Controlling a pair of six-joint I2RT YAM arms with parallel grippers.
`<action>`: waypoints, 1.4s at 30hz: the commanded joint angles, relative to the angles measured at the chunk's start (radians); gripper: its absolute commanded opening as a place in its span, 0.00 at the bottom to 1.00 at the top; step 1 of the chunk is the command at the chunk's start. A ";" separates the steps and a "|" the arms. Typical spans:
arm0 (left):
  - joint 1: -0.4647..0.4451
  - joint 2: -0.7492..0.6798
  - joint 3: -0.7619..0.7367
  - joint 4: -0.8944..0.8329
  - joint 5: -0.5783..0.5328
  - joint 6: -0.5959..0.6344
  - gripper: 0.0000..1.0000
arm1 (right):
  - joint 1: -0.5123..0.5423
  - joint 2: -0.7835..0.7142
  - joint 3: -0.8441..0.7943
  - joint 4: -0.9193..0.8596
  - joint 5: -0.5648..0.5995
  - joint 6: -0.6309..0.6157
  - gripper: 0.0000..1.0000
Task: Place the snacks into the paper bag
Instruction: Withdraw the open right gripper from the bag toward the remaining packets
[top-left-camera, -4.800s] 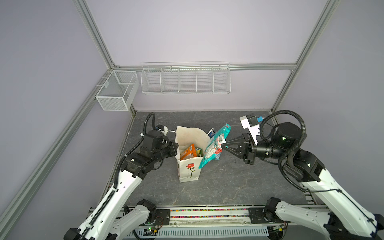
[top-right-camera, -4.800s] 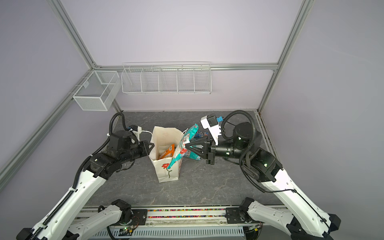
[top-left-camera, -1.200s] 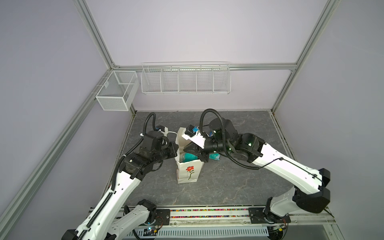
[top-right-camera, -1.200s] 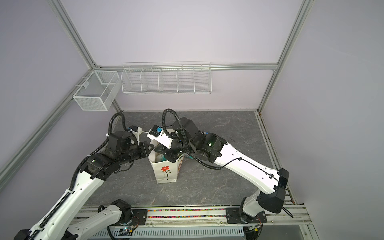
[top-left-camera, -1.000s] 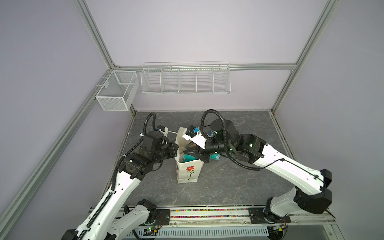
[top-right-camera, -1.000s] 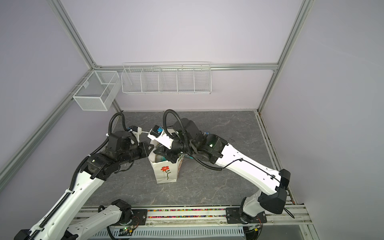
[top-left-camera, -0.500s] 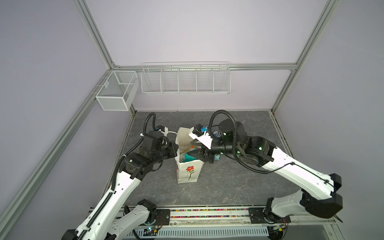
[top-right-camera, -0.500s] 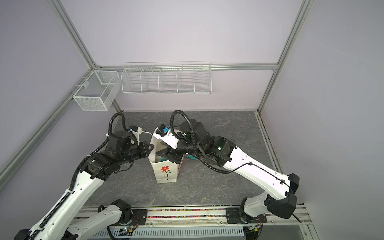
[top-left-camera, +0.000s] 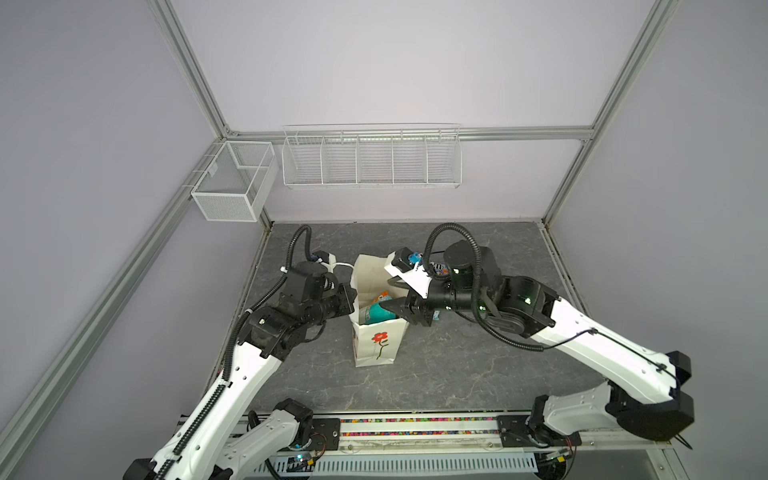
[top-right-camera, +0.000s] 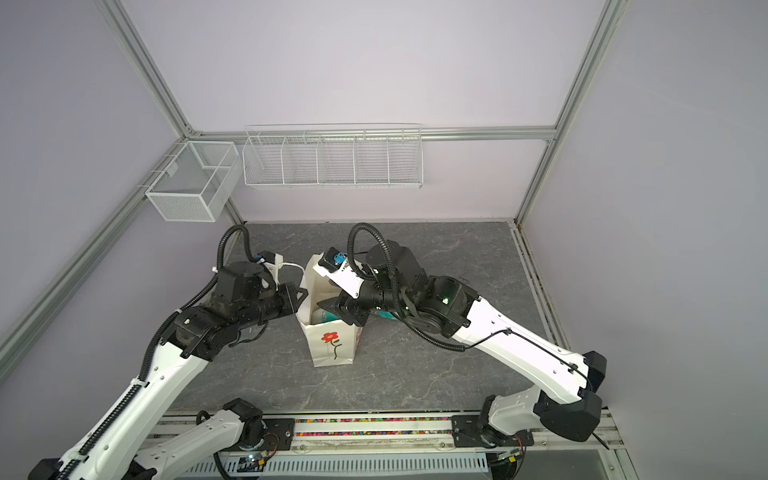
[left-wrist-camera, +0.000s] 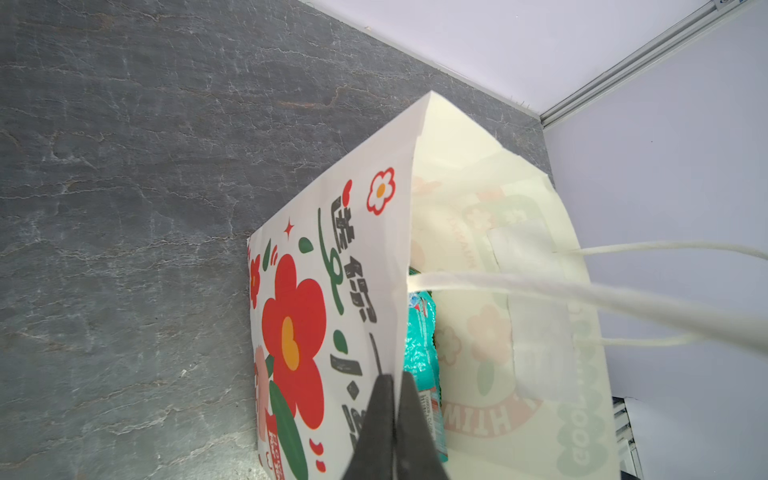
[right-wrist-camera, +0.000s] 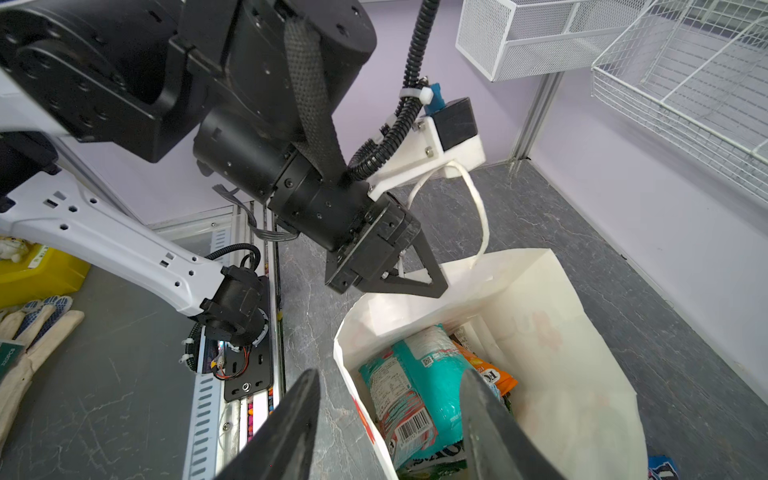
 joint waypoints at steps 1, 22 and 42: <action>-0.006 -0.009 0.026 0.049 -0.011 0.005 0.00 | 0.005 -0.046 -0.028 0.028 0.039 0.002 0.59; -0.005 -0.017 0.007 0.058 -0.014 0.000 0.00 | -0.068 -0.208 -0.167 0.099 0.124 0.079 0.71; -0.006 -0.017 0.002 0.061 -0.020 0.001 0.00 | -0.220 -0.251 -0.219 0.078 0.230 0.261 0.88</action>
